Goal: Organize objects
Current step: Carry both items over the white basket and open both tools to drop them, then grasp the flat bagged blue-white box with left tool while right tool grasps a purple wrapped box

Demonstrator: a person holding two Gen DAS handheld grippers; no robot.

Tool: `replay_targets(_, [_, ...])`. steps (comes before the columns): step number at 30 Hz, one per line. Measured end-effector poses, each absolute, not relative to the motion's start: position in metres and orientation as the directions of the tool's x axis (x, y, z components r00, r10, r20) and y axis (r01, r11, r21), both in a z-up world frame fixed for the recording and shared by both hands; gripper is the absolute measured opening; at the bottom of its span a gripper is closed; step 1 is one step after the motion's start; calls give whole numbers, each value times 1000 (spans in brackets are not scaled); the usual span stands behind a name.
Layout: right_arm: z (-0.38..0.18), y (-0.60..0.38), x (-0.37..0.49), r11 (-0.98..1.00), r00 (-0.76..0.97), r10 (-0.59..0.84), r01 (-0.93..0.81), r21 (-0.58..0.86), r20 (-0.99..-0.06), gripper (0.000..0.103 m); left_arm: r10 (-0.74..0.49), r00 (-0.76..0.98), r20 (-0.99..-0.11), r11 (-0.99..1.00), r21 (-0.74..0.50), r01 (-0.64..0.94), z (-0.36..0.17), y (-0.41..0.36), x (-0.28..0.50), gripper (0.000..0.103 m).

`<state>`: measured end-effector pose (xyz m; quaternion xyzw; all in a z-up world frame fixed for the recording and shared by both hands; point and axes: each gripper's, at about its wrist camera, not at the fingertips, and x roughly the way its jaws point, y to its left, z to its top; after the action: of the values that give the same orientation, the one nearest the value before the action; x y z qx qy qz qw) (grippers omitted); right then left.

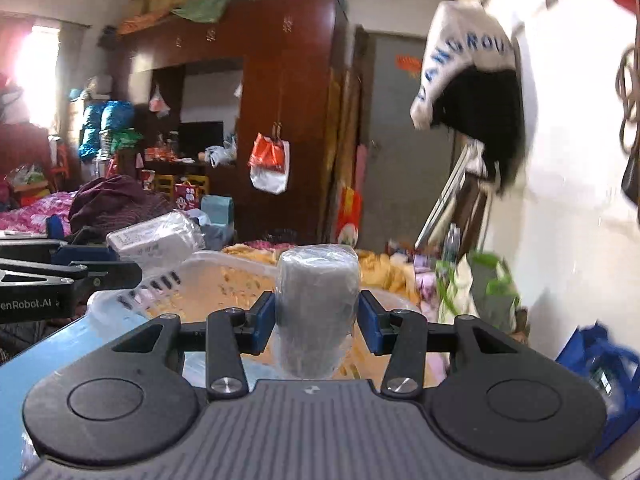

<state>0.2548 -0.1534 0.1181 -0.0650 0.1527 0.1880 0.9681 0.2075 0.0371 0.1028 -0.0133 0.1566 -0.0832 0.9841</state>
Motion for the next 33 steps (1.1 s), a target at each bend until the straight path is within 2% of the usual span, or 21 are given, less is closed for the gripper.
replay_targets(5, [109, -146, 256, 912, 877, 343, -396, -103, -336, 48, -167, 933, -319, 986, -44, 162, 97, 37, 211, 41])
replay_targets(6, [110, -146, 253, 911, 879, 344, -397, -108, -329, 48, -160, 933, -322, 987, -33, 158, 98, 35, 213, 45])
replay_targets(7, [109, -145, 251, 910, 880, 347, -399, -110, -325, 50, -152, 933, -327, 988, -11, 157, 97, 32, 215, 54])
replay_targets(8, [108, -143, 249, 908, 879, 350, -403, -113, -323, 56, -139, 933, -331, 988, 18, 154, 97, 30, 214, 64])
replay_targets(9, [111, -146, 245, 909, 884, 350, -400, -115, -309, 63, -117, 936, -331, 989, 48, 140, 97, 27, 213, 79])
replay_targets(10, [112, -149, 236, 916, 897, 344, -386, -111, -278, 83, -93, 945, -315, 990, 72, 122, 94, 26, 209, 80])
replay_targets(11, [112, -156, 223, 922, 908, 345, -376, -98, -236, 97, -89, 952, -294, 989, 84, 119, 92, 27, 201, 80])
replay_targets(12, [111, -165, 209, 920, 911, 364, -384, -78, -196, 101, -102, 957, -271, 988, 81, 129, 90, 31, 191, 80])
replay_targets(14, [102, -185, 180, 908, 899, 411, -419, -26, -150, 103, -148, 966, -213, 986, 45, 161, 85, 45, 160, 84])
replay_targets(15, [95, -194, 168, 902, 891, 428, -433, 1, -149, 103, -154, 970, -190, 986, 28, 162, 82, 52, 145, 97])
replay_targets(16, [87, -203, 155, 892, 880, 450, -452, 20, -152, 103, -149, 974, -172, 988, 8, 153, 78, 58, 131, 103])
replay_targets(19, [57, -221, 124, 884, 868, 464, -468, 26, -178, 103, -147, 988, -43, 989, -26, 146, 57, 76, 87, 103])
replay_targets(20, [47, -226, 117, 893, 874, 447, -450, 31, -190, 103, -140, 989, -42, 990, -42, 138, 49, 82, 78, 103])
replay_targets(23, [25, -233, 111, 899, 857, 436, -431, 81, -274, 103, -120, 977, -177, 992, -52, 112, 27, 95, 69, 103])
replay_targets(26, [14, -231, 119, 857, 794, 508, -504, 106, -335, 103, -135, 969, -207, 990, -70, 123, 7, 104, 52, 100])
replay_targets(28, [11, -224, 122, 861, 789, 497, -498, 98, -361, 103, -168, 962, -216, 985, -77, 155, 1, 106, 42, 100])
replay_targets(33, [7, -208, 120, 867, 787, 471, -496, 44, -399, 100, -193, 944, -267, 978, 21, 206, -15, 90, 38, 100])
